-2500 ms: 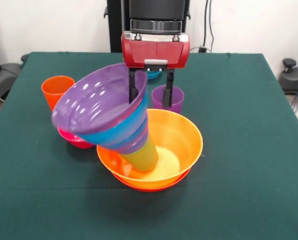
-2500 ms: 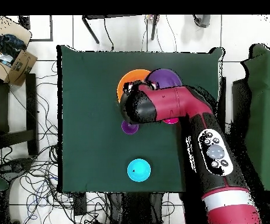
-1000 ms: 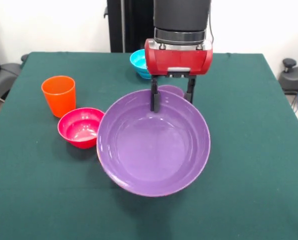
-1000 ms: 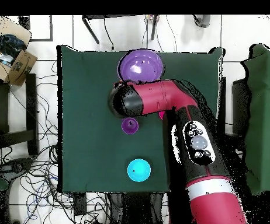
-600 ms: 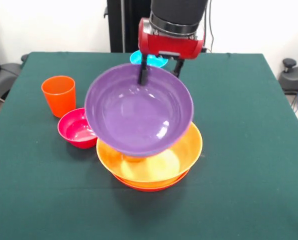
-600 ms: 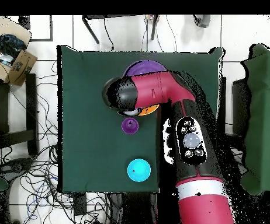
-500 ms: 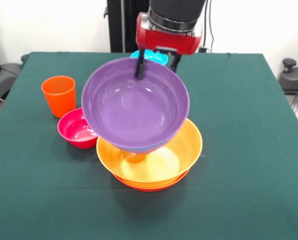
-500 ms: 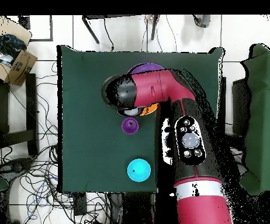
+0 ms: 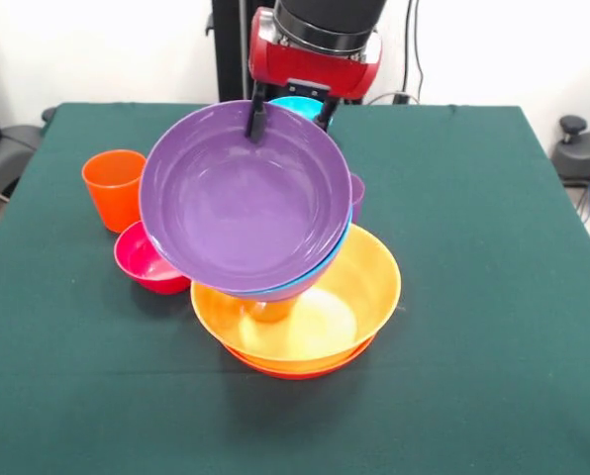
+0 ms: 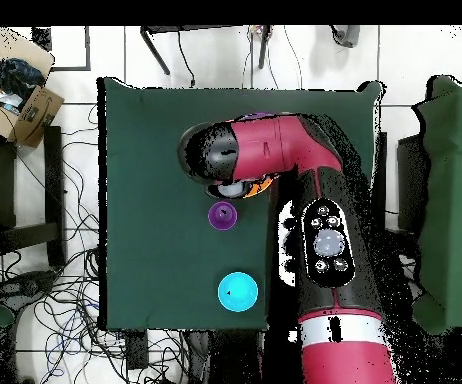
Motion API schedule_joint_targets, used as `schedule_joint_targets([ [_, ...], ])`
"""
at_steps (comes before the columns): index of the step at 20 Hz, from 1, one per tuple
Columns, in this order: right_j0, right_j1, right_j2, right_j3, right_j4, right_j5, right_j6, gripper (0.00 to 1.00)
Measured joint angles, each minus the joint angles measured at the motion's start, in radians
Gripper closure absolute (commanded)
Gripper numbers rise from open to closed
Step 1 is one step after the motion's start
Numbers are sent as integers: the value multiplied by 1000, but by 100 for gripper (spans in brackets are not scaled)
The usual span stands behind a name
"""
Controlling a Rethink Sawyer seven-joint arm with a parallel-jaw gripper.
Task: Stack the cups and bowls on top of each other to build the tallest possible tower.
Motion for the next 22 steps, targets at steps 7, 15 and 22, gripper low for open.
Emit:
schedule_joint_targets([
  [7,0,0,-18,0,0,0,0,0],
  [15,0,2,-34,0,0,-8,0,0],
  [22,-2,17,-36,7,0,-93,0,0],
])
